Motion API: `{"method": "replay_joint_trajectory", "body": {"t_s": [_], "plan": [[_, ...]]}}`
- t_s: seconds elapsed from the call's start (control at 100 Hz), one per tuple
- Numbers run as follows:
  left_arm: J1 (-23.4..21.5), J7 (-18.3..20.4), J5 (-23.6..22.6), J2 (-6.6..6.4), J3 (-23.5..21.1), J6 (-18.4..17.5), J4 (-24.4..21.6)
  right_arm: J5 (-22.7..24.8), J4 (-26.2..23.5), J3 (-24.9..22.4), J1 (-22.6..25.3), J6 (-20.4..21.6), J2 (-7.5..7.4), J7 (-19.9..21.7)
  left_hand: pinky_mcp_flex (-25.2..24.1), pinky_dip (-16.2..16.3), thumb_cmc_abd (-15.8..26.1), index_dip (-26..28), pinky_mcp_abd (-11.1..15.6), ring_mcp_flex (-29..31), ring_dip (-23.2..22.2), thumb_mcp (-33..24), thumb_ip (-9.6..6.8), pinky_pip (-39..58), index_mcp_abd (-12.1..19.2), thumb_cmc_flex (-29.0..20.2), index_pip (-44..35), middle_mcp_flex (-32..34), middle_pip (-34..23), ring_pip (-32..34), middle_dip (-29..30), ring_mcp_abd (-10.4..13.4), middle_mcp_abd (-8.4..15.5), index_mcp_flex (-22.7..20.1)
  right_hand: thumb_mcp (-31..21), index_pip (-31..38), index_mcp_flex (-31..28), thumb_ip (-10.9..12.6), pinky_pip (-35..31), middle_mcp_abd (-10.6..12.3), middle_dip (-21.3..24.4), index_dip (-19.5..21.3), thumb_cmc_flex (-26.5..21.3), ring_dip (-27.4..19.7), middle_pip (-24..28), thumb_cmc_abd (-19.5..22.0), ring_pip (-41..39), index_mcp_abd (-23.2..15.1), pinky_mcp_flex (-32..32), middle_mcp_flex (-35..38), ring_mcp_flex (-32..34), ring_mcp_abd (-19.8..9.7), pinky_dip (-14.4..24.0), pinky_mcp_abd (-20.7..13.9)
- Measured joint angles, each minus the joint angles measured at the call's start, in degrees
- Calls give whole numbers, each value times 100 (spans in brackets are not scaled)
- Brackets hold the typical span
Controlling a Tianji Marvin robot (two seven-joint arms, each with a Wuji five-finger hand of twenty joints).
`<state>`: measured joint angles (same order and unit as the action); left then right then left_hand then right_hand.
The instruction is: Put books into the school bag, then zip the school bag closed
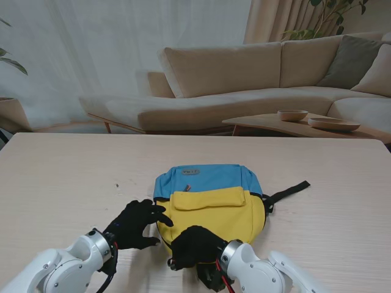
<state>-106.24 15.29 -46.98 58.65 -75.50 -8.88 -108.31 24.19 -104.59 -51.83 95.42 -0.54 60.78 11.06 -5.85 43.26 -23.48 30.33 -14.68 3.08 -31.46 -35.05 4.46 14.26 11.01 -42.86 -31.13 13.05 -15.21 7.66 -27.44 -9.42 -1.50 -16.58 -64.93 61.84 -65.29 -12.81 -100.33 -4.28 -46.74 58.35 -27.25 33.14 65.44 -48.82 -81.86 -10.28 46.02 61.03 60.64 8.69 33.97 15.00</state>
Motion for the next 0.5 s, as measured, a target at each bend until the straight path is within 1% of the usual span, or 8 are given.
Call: {"method": "replay_joint_trajectory", "body": {"t_s": [0.07,0.14,0.19,0.24,0.29,0.35,0.42,0.5], "plan": [[90,1,-88,-14,141,6,61,11,9,4,-1,0,-1,-10,19,0,-54,0,45,-2,48,-3,0,-165,131,0,-1,-73,260,-157,68,63,54,-1,0,0,0,0,0,0,0,3,10,0,0,0,0,-32,-2,0,0,-1,0,-1],[187,15,-118,-16,261,13,135,19,10,6,-1,-1,-1,-21,56,-157,-93,-1,57,-2,257,-61,0,-257,178,0,-9,-141,477,-274,117,74,142,-3,0,0,0,0,0,0,0,8,10,0,1,0,0,-33,-2,0,0,-2,0,-1],[250,54,-98,-19,331,33,176,28,11,6,-1,-5,-1,-24,69,-273,-95,21,90,-2,390,-62,0,-318,267,0,-223,-156,578,-287,117,76,155,-17,0,0,0,0,0,0,1,9,10,0,1,0,0,-33,-2,0,0,-2,0,-1],[304,74,-89,-22,395,55,213,37,11,6,-1,-9,-1,-27,80,-366,-107,342,114,-2,568,-131,0,-322,295,-1,-602,-214,677,-342,117,80,192,-35,0,0,0,0,0,0,1,11,10,0,1,1,0,-33,-2,0,0,-2,0,-1],[346,75,-91,-23,446,74,248,39,11,6,-1,-12,-1,-35,82,-437,-192,834,116,-2,642,-129,0,-324,302,-40,-1061,-233,711,-347,92,133,232,-355,0,0,0,0,0,0,1,11,10,0,1,1,0,-33,-2,0,0,-2,0,-1],[382,69,-91,-22,487,84,279,42,12,4,0,-12,-1,-47,86,-468,-313,1354,121,-2,655,-18,0,-325,375,-511,-1367,-233,694,-347,-3,135,318,-704,1,-1,0,0,0,0,1,11,18,0,1,39,0,-34,-2,0,0,-2,0,-1],[408,46,-102,-19,514,101,292,62,12,-12,11,3,-1,-49,87,-506,-294,1592,132,-2,639,120,0,-326,401,-930,-1526,-233,474,-347,-79,139,440,-1135,1,-1,18,0,0,0,2,12,18,0,1,52,0,-33,-2,0,-1,-2,1,-1],[414,-149,-126,-5,531,105,317,126,15,-47,32,50,-3,-36,87,-507,-303,1826,136,-2,430,131,0,-327,449,-995,-1718,-208,216,-342,-115,141,448,-1428,57,-1,19,0,0,0,2,68,20,0,4,108,0,-35,-6,-2,-1,-16,1,-1]]}}
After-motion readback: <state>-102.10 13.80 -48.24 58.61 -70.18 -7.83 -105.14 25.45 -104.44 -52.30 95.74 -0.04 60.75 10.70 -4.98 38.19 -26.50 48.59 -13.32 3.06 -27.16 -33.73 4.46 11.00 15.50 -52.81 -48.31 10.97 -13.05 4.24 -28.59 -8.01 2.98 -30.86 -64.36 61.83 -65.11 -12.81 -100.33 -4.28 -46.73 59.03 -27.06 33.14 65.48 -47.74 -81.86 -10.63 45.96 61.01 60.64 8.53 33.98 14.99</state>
